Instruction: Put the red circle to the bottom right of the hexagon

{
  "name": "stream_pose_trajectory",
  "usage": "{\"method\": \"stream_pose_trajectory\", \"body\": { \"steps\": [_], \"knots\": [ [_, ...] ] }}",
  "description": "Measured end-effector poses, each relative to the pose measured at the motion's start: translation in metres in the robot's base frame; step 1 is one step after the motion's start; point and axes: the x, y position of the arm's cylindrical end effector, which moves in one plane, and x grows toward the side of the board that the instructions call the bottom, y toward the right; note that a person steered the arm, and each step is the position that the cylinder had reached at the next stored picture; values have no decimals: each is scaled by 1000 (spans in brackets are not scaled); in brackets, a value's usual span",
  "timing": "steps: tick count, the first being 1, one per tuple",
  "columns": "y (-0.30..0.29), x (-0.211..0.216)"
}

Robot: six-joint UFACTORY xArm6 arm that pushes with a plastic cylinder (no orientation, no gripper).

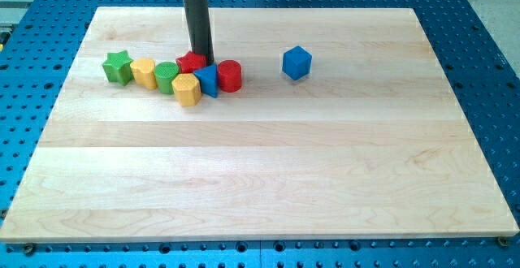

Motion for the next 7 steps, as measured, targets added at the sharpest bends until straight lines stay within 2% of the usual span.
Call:
{"method": "stream_pose_trajectory", "body": {
  "steps": [1,2,3,4,5,7],
  "knots": [
    [12,-6],
    [77,-31],
    [81,-17],
    [53,-17],
    [30,6],
    [97,97]
  ]
}}
